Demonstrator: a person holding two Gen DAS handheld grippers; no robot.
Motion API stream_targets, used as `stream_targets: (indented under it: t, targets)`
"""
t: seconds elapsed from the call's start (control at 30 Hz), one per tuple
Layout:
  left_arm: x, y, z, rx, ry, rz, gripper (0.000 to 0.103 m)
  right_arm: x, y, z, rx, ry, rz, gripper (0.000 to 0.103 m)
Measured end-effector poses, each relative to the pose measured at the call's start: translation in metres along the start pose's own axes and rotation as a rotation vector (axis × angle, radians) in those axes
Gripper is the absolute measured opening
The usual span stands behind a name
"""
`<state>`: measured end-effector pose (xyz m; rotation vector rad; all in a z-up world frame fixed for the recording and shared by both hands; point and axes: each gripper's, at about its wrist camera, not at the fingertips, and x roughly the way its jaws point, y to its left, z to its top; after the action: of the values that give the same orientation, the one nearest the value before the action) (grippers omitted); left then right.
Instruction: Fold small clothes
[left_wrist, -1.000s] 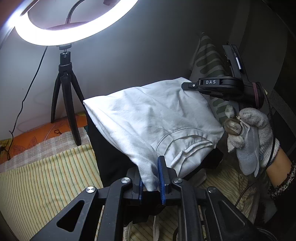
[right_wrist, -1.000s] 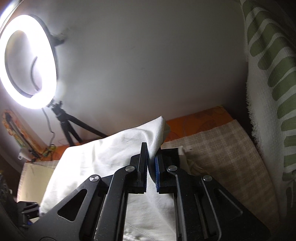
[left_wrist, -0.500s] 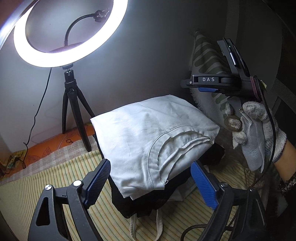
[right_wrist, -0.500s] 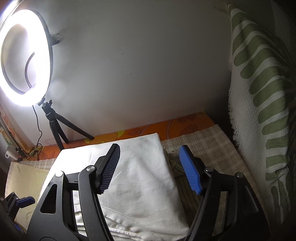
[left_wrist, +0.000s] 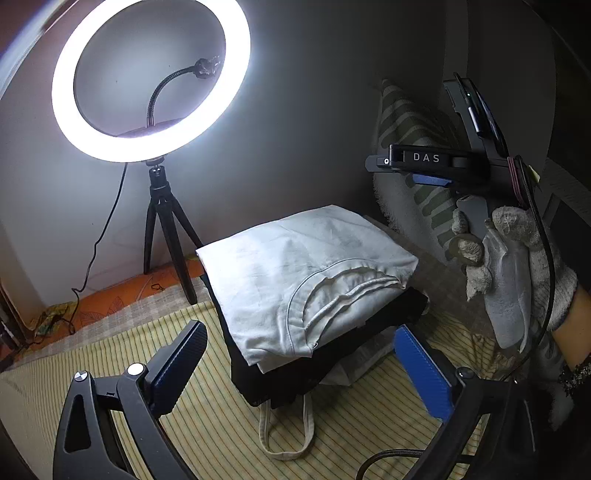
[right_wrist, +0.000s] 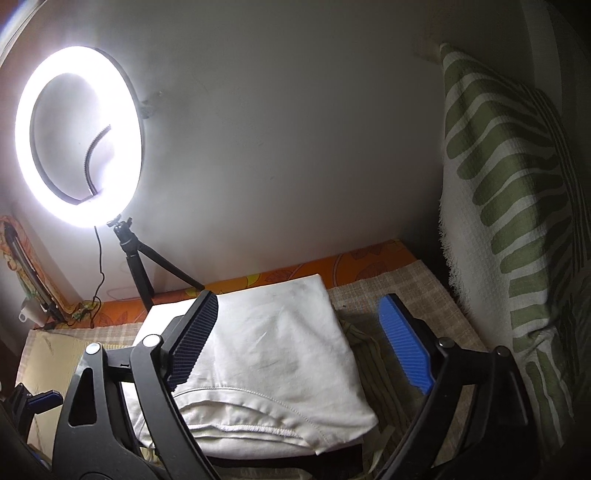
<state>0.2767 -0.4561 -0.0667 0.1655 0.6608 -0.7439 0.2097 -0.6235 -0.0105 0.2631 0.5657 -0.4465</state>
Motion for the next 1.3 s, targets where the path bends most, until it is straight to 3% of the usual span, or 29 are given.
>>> stream_targets:
  t: [0.57, 0.6, 1.03, 1.3]
  targets:
    - [-0.084, -0.001, -0.024, 0.024, -0.064, 0.012, 0.103, -0.086, 0.044, -0.026, 0.05, -0.069, -0.035, 0.098]
    - [-0.088, 0.0, -0.027, 0.021, -0.066, 0.016, 0.103, -0.092, 0.049, -0.031, 0.052, -0.077, -0.035, 0.103]
    - [-0.141, 0.011, -0.078, -0.019, -0.053, 0.053, 0.103, -0.157, 0.099, -0.104, 0.065, -0.09, -0.065, 0.103]
    - [-0.158, 0.01, -0.099, -0.035, -0.025, 0.09, 0.103, -0.163, 0.115, -0.138, 0.061, -0.084, -0.08, 0.103]
